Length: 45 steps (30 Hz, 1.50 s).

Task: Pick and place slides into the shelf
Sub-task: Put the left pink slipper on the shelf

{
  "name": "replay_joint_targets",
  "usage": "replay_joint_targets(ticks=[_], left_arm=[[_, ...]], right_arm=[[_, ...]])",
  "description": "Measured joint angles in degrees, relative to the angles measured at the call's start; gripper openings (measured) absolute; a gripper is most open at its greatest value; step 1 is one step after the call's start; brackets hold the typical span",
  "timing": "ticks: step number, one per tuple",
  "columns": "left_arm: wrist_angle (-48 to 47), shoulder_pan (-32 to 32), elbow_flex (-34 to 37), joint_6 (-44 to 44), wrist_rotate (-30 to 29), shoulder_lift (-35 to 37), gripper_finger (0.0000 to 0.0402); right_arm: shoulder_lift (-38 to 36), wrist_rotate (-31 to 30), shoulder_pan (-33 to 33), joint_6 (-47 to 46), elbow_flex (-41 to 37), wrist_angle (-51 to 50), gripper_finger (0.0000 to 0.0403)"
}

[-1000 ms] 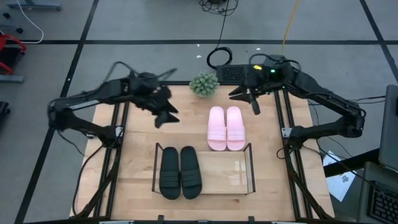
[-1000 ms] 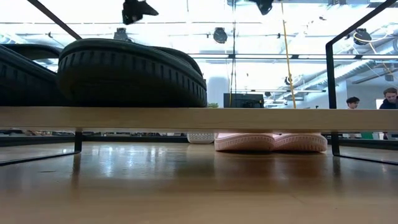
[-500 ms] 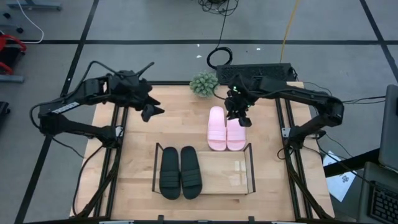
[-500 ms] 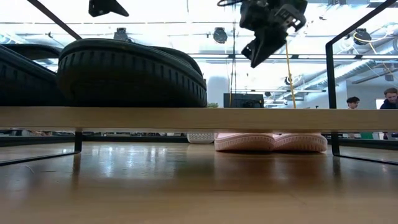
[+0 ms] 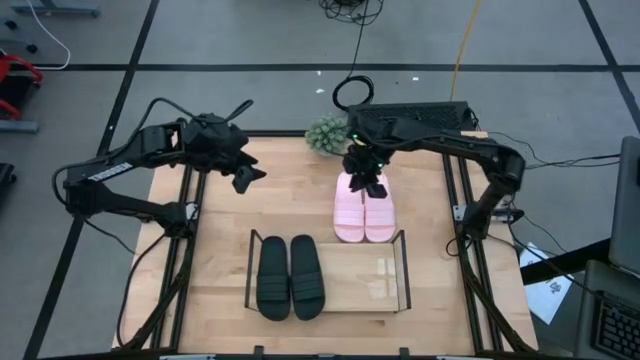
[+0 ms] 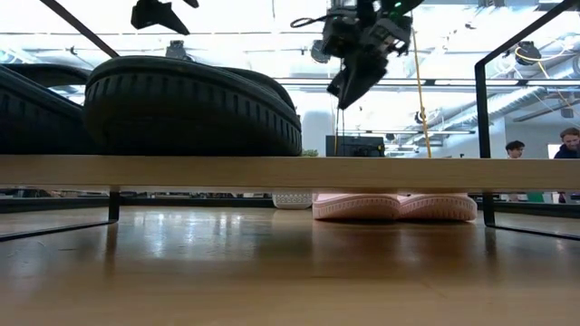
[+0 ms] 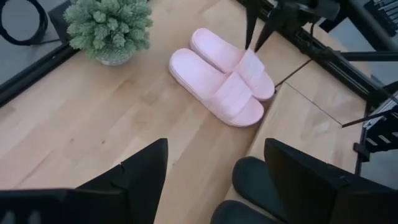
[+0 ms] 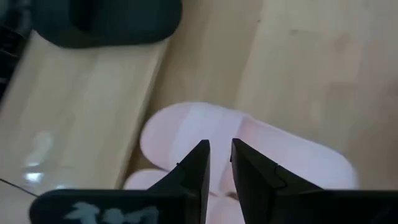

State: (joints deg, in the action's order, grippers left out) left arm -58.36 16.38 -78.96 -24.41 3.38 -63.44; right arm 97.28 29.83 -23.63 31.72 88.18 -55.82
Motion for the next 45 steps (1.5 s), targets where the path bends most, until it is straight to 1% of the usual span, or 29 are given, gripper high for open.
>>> replay_joint_targets(ticks=[3, 6, 10, 14, 21, 24, 27, 28, 32, 35, 38, 40, 45], left_arm=[[-0.12, 0.06, 0.0, 0.21, 0.0, -0.26, 0.0267], [-0.14, 0.04, 0.0, 1.1, 0.02, -0.09, 0.0267], [-0.26, 0.04, 0.0, 2.79, 0.02, -0.2, 0.0267], [-0.25, 0.04, 0.0, 4.74, 0.02, -0.16, 0.0267], [-0.23, 0.04, 0.0, 5.54, -0.02, -0.17, 0.0267], [-0.2, 0.04, 0.0, 6.13, -0.02, -0.17, 0.0267], [-0.2, 0.04, 0.0, 6.11, -0.02, -0.17, 0.0267], [-0.18, 0.04, 0.0, 6.11, -0.02, -0.17, 0.0267], [-0.18, 0.04, 0.0, 6.17, -0.04, -0.17, 0.0267], [-0.16, 0.04, 0.0, 6.37, -0.04, -0.17, 0.0267], [-0.17, 0.04, 0.0, 6.87, -0.05, -0.17, 0.0267], [-0.16, 0.03, 0.0, 7.46, -0.07, -0.17, 0.0267], [-0.14, 0.04, 0.0, 7.82, -0.07, -0.17, 0.0267]], right_arm=[[4.02, 3.14, 0.0, -0.13, 2.94, -3.37, 0.0057], [5.63, 2.09, 0.01, 0.73, 3.39, -6.4, 0.0057], [6.28, 1.56, -0.75, 0.54, 3.3, -9.34, 0.0057], [6.15, 1.79, -2.17, -2.5, 3.3, -9.47, 0.0057], [6.17, 1.78, -4.53, -4.14, 3.3, -9.28, 0.0061], [6.16, 1.4, -4.86, -4.22, 3.3, -8.75, 0.0082], [6.16, -1.5, -4.5, -4.24, 3.3, -8.16, 0.0122], [6.16, -1.47, -4.41, -4.16, 3.3, -7.83, 0.0138], [6.16, 2.92, -3.68, -5.05, 3.28, -6.51, 0.0196], [6.16, 6.5, -3.73, -6.86, 3.26, -6.59, 0.0224], [6.16, 9.0, -4.45, -9.04, 3.26, -6.7, 0.0235], [6.23, 9.29, -4.89, -9.73, 3.26, -6.8, 0.0237], [9.9, 10.8, -6.06, -10.07, 3.26, -7.49, 0.0237]])
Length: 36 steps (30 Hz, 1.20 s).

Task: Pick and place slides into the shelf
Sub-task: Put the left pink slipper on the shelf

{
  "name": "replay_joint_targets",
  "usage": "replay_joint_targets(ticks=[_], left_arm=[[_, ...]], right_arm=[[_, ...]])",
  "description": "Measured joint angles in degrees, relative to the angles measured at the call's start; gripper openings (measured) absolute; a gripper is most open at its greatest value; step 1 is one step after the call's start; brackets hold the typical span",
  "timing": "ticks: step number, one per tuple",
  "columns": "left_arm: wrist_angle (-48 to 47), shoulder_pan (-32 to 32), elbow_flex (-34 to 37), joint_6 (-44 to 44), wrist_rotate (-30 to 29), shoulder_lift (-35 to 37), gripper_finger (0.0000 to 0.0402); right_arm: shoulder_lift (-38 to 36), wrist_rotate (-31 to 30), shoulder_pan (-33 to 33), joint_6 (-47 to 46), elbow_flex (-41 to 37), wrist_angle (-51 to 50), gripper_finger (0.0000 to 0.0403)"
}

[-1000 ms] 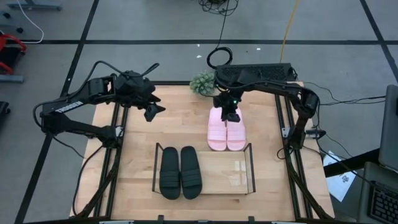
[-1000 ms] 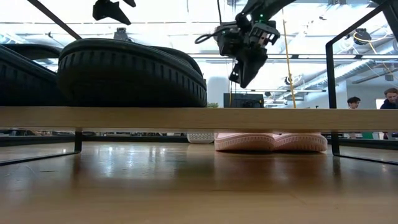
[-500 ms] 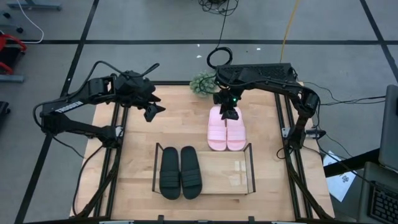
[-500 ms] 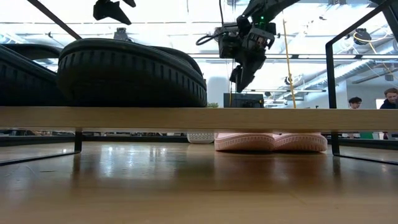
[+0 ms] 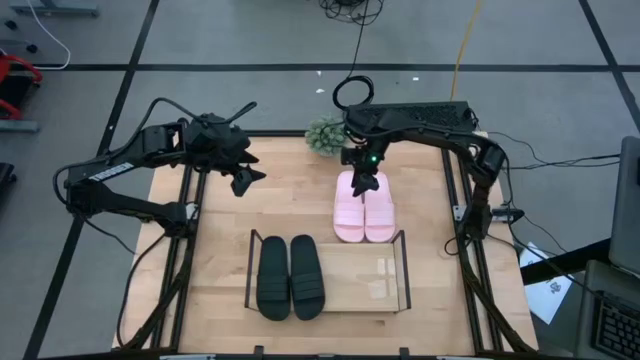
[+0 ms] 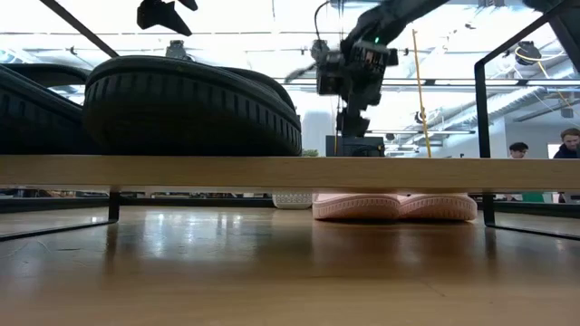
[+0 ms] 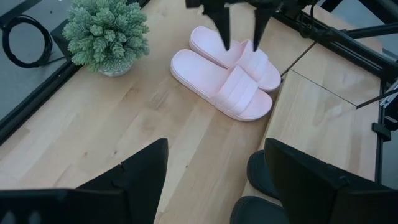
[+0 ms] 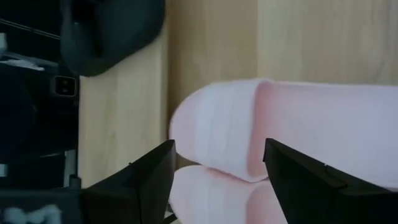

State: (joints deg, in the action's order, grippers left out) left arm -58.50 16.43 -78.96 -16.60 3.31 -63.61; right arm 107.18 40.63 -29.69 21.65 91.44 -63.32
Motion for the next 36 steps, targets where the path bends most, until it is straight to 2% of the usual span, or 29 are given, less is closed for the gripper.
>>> replay_joint_targets(ticks=[6, 12, 26, 36], left_arm=[[-0.02, -0.02, 0.0, 0.26, 0.02, 0.0, 0.0267], [-0.04, -0.02, 0.0, 1.74, 0.04, -0.02, 0.0267], [-0.22, 0.0, 0.0, 2.77, 0.09, -0.02, 0.0267], [-0.46, 0.0, 0.0, 3.08, 0.12, 0.0, 0.0267]], right_arm=[[3.58, 1.72, -0.5, 0.11, 0.0, -0.5, 0.0237], [3.65, 3.38, -0.48, 0.5, 0.0, -0.82, 0.0237], [8.69, 2.87, 0.42, 1.46, -0.22, -2.37, 0.0237], [8.78, 2.49, 2.38, 2.01, -2.86, -1.72, 0.0237]])
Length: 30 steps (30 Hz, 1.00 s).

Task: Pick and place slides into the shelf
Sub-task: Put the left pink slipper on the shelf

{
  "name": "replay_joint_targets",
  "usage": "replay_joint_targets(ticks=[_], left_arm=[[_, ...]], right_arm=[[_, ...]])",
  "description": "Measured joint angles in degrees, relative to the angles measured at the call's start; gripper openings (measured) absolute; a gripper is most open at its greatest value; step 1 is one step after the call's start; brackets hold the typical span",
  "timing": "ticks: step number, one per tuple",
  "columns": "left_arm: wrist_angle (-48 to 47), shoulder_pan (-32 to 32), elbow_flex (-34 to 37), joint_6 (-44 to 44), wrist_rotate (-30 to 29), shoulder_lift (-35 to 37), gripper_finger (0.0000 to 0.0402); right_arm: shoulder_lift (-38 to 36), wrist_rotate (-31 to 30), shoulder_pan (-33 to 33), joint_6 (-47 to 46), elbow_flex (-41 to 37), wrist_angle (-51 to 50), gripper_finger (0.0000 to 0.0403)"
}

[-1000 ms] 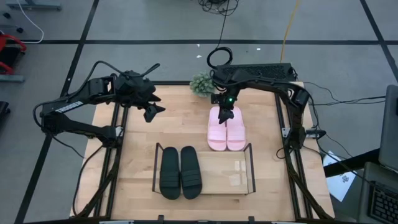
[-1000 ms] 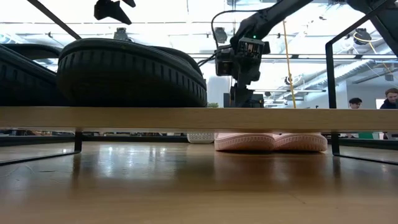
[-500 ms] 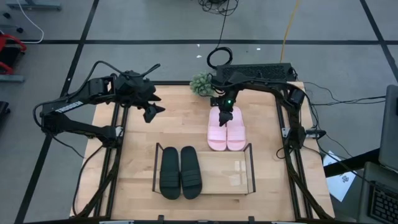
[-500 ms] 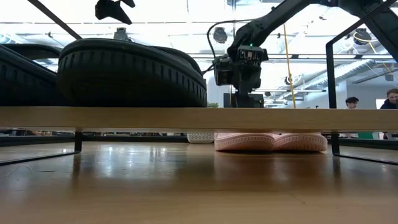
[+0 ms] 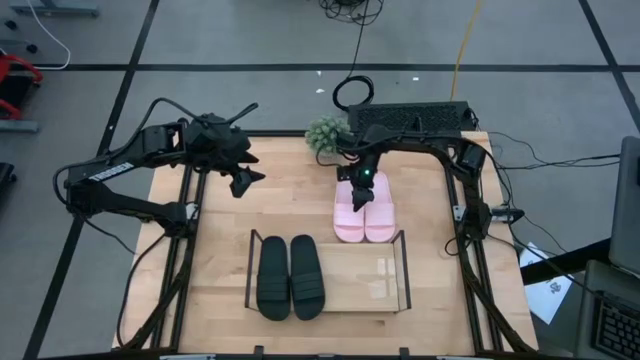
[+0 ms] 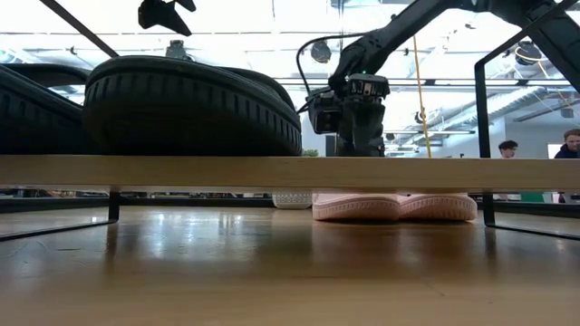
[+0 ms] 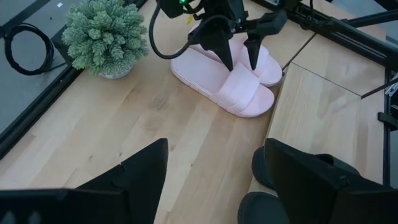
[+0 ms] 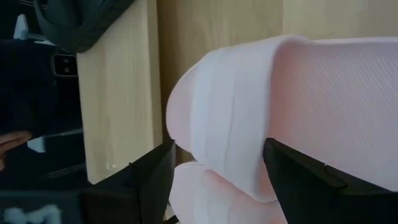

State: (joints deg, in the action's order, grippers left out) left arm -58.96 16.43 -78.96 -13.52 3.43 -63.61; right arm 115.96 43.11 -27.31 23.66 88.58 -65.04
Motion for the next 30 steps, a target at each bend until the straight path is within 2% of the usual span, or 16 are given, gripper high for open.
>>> replay_joint_targets(ticks=[5, 23, 30], left_arm=[[-0.09, 0.0, 0.0, 0.02, 0.03, -0.01, 0.0267], [-1.29, -0.02, 0.0, -0.52, 0.1, 0.0, 0.0267], [-1.29, 0.0, 0.0, -0.57, 0.1, 0.0, 0.0267]], right_arm=[[0.07, -2.96, 0.07, -0.22, -1.01, 0.49, 0.0237], [0.05, -2.84, 0.02, -0.45, -1.01, 3.78, 0.0237], [3.77, -2.79, 0.1, -0.46, -0.94, 3.53, 0.0237]])
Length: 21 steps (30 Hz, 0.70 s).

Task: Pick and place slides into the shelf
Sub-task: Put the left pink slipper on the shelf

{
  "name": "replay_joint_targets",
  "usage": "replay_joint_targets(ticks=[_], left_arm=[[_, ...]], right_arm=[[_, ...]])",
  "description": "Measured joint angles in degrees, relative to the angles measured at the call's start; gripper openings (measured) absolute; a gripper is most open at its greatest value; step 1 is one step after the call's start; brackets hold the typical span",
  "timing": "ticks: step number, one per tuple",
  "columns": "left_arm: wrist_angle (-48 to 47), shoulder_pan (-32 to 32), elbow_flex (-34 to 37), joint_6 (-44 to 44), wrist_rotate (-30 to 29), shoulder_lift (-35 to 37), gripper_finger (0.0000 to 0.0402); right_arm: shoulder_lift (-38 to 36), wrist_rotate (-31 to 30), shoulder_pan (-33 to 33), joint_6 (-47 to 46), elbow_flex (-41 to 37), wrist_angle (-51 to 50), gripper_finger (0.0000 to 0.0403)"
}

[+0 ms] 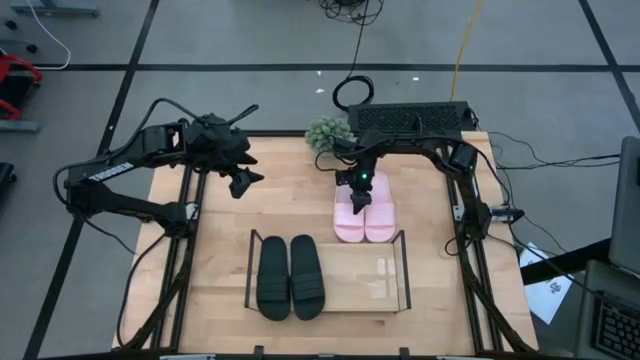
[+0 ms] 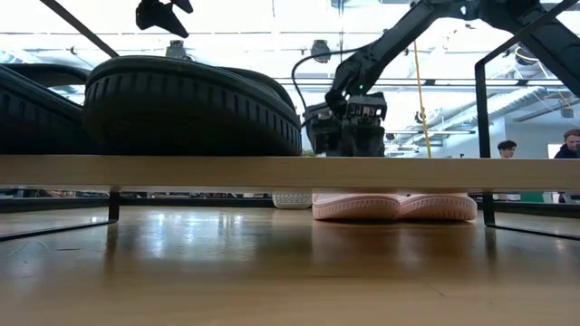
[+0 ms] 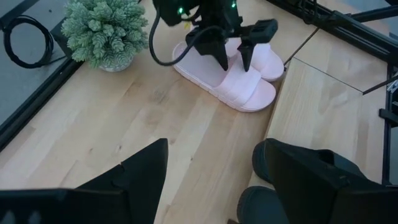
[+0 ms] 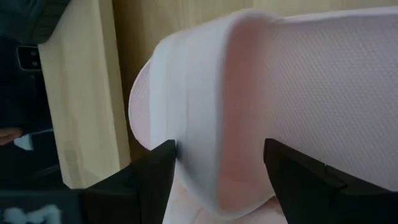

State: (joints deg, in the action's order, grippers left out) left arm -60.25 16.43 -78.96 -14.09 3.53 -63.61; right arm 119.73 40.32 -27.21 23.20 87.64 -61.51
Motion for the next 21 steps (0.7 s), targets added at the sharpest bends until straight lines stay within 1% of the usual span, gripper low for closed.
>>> replay_joint_targets(ticks=[7, 10, 16, 21], left_arm=[[0.0, 0.0, 0.0, 0.09, 0.0, 0.0, 0.0267], [0.0, 0.0, 0.0, 0.09, 0.0, 0.0, 0.0267], [0.0, -0.02, 0.0, 0.11, 0.0, 0.0, 0.0267], [0.0, 0.0, 0.0, 0.13, 0.0, 0.0, 0.0267]], right_arm=[[0.98, 0.45, 0.23, 0.04, 0.11, -0.03, 0.0237], [0.6, 0.37, 0.3, 0.42, 0.08, -0.21, 0.0227], [0.54, 0.51, 0.44, 1.44, 0.02, -0.69, 0.0183], [0.54, 0.71, 0.76, 1.49, 0.0, -0.67, 0.0129]])
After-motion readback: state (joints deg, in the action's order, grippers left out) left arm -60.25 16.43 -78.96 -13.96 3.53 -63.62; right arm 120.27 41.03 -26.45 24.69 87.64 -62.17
